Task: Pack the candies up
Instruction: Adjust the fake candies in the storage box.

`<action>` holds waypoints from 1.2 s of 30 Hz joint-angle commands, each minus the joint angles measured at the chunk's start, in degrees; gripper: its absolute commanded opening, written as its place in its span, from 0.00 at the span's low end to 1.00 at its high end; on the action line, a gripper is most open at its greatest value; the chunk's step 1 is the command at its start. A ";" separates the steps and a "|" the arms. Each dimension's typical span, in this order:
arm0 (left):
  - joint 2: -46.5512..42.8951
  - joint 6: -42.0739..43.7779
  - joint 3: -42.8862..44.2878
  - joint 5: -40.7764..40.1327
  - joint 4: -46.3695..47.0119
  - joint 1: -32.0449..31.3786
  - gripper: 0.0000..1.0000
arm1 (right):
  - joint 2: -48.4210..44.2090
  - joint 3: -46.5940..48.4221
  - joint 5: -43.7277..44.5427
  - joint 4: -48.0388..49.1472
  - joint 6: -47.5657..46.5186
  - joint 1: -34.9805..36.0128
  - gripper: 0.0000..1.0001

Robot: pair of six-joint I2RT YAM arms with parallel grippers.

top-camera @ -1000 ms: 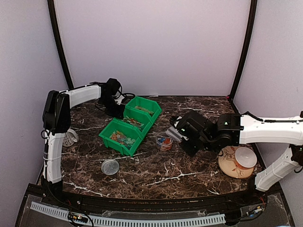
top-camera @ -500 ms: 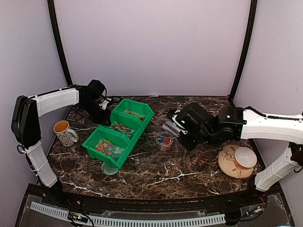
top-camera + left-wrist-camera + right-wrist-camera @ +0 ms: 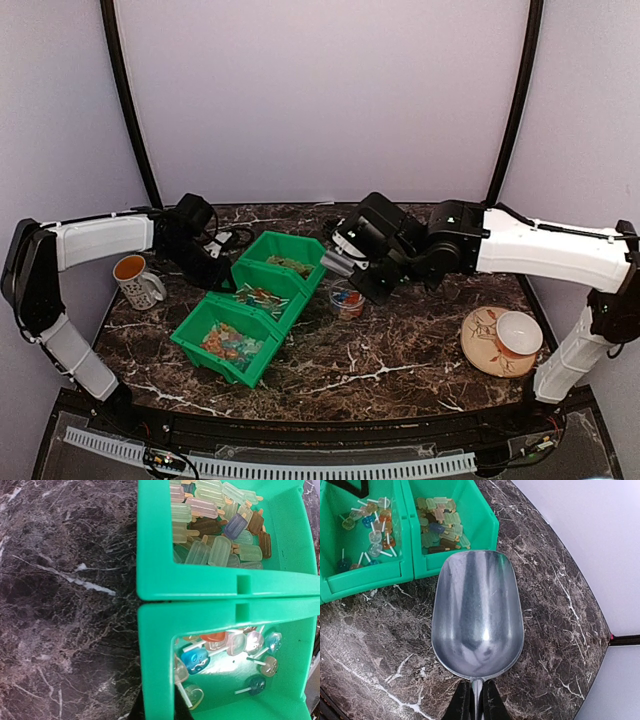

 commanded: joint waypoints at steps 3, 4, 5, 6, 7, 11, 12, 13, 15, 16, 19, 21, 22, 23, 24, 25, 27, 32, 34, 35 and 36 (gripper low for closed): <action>-5.89 -6.65 -3.79 13.42 10.84 -0.17 0.00 | -4.24 1.43 3.87 4.73 0.78 0.54 0.00; -5.68 -7.45 -4.49 14.76 11.86 -0.06 0.00 | -4.98 1.02 3.65 5.82 1.00 0.56 0.00; -5.46 -8.32 -5.27 16.50 13.02 0.08 0.00 | -5.69 0.58 3.21 6.85 1.09 0.51 0.00; -5.28 -9.30 -6.54 18.37 14.74 0.21 0.00 | -6.33 0.20 2.63 7.55 1.25 0.53 0.00; -5.11 -10.23 -7.93 20.40 16.78 0.39 0.00 | -6.82 -0.09 2.05 8.10 1.41 0.55 0.00; -4.65 -17.02 -14.28 28.17 27.29 1.95 0.00 | -7.44 -0.77 1.27 8.54 1.92 0.53 0.00; -4.06 -17.53 -14.61 28.87 27.71 2.03 0.00 | -7.29 -0.86 1.19 8.50 2.00 0.54 0.00; -3.55 -17.70 -14.70 29.10 27.66 2.13 0.00 | -7.08 -0.93 1.04 8.47 2.05 0.56 0.00; -2.54 -18.10 -14.92 29.58 27.76 2.22 0.00 | -6.53 -0.76 0.34 8.22 2.18 0.54 0.00; -2.03 -18.46 -15.13 29.96 28.01 2.40 0.00 | -6.12 -0.53 -0.11 8.05 2.21 0.52 0.00; -1.00 -19.23 -15.45 31.87 29.02 3.00 0.00 | -5.24 0.24 -1.27 7.33 1.85 0.59 0.00; -0.71 -19.28 -15.47 32.50 29.19 3.14 0.00 | -4.58 1.10 -1.71 6.53 1.43 0.60 0.00; -0.45 -19.35 -15.63 32.92 29.54 3.27 0.00 | -4.28 1.55 -1.97 6.07 1.21 0.61 0.00; 0.06 -19.94 -15.87 33.40 30.06 3.37 0.00 | -3.95 1.96 -1.99 5.61 1.09 0.65 0.00; 0.67 -20.62 -16.22 33.86 30.65 3.58 0.00 | -3.70 2.27 -1.82 5.28 0.97 0.63 0.00; 1.40 -21.24 -16.76 34.49 31.45 3.75 0.00 | -3.55 2.50 -1.64 5.02 0.88 0.61 0.00; 2.73 -21.76 -17.25 34.81 32.14 3.99 0.00 | -3.44 2.62 -1.73 4.93 0.71 0.61 0.00; 3.79 -20.82 -16.51 33.14 29.72 4.31 0.00 | -3.35 2.08 -1.91 5.24 0.71 0.63 0.00; 3.20 -19.97 -15.74 31.78 28.52 4.34 0.00 | -3.35 1.78 -1.89 5.38 0.58 0.59 0.00; 2.76 -19.12 -15.00 30.63 27.29 4.38 0.00 | -3.25 1.80 -1.97 5.29 0.47 0.64 0.00; 2.18 -17.95 -14.01 28.80 25.42 4.29 0.00 | -3.14 1.94 -1.96 5.17 0.30 0.61 0.00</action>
